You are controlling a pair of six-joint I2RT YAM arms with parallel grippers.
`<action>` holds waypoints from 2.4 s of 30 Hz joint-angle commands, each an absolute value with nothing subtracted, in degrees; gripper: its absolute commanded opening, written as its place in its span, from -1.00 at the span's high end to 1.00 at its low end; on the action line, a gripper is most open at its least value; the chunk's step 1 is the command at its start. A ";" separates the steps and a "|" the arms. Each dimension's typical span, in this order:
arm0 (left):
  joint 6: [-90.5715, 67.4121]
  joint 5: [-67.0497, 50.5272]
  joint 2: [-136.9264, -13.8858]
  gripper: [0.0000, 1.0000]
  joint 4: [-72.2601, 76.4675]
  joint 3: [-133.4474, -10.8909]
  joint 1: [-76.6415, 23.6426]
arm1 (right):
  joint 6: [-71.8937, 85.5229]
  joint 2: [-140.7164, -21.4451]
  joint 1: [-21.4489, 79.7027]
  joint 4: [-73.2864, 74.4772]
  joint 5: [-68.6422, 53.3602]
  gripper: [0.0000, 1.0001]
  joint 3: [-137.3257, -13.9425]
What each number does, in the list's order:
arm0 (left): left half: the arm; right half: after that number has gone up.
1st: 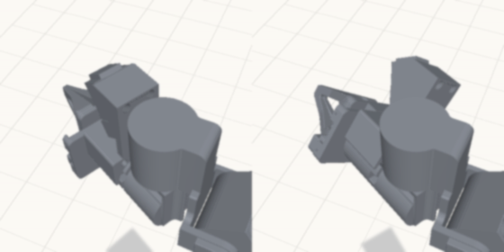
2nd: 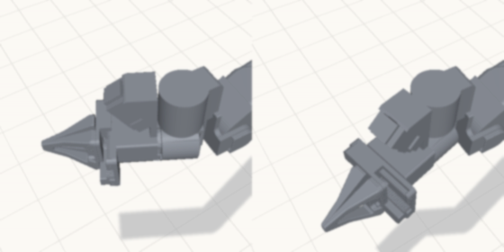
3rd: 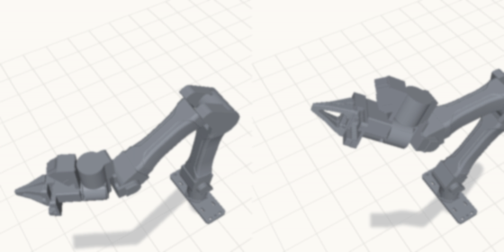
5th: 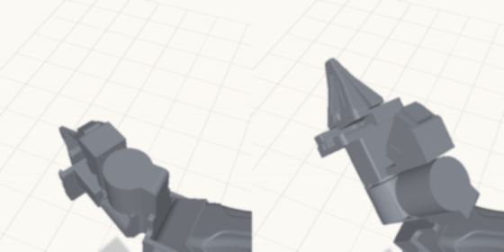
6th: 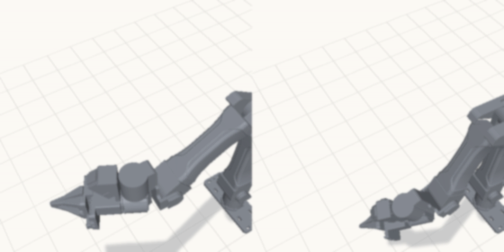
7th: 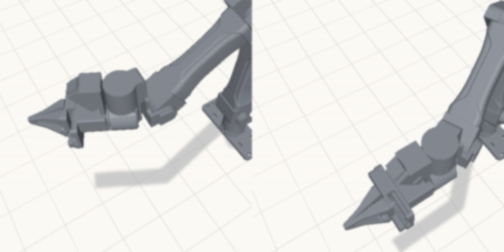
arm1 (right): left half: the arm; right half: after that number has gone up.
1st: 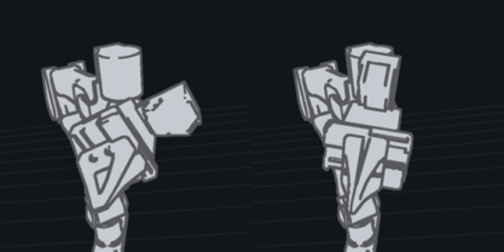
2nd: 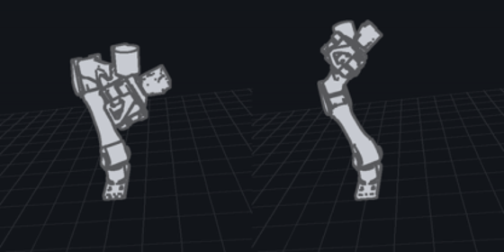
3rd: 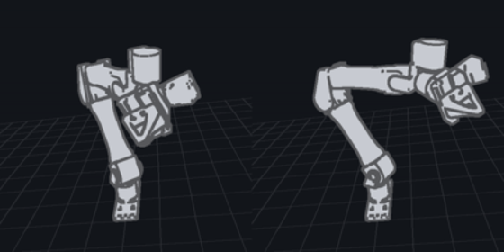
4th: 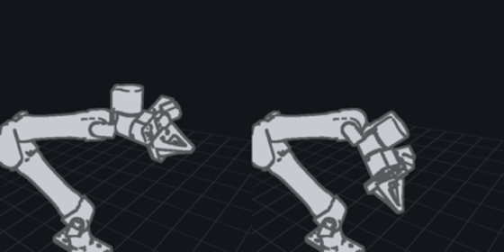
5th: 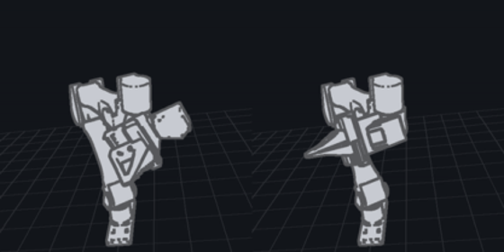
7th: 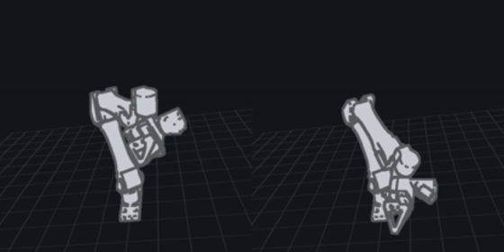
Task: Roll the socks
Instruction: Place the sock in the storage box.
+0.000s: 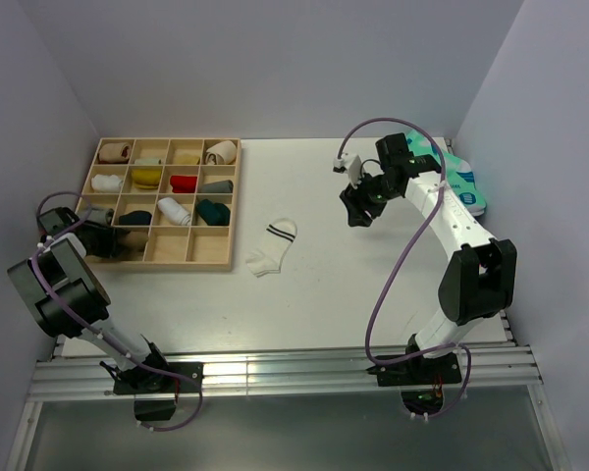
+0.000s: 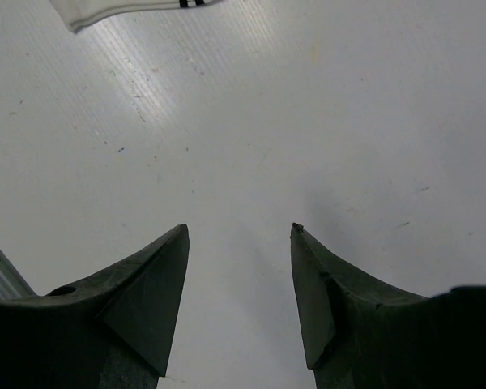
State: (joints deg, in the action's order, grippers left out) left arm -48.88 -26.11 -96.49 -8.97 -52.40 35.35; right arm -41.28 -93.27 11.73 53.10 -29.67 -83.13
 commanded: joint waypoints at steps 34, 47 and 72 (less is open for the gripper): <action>-52.47 -2.55 -101.07 0.38 -26.98 -61.96 32.35 | -42.71 -92.81 10.72 53.88 -31.38 -0.19 -83.23; -51.86 -2.64 -102.04 -0.01 -26.98 -63.90 29.80 | -42.80 -92.81 10.37 54.05 -31.90 -0.19 -83.06; -49.49 -4.40 -96.24 -0.18 -30.15 -68.03 29.00 | -43.95 -92.55 10.02 55.20 -32.43 -0.19 -83.06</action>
State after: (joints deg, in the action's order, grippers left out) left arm -51.37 -4.05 -99.44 -29.63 -65.89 29.21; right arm -43.18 -93.19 10.55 54.35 -31.20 -82.13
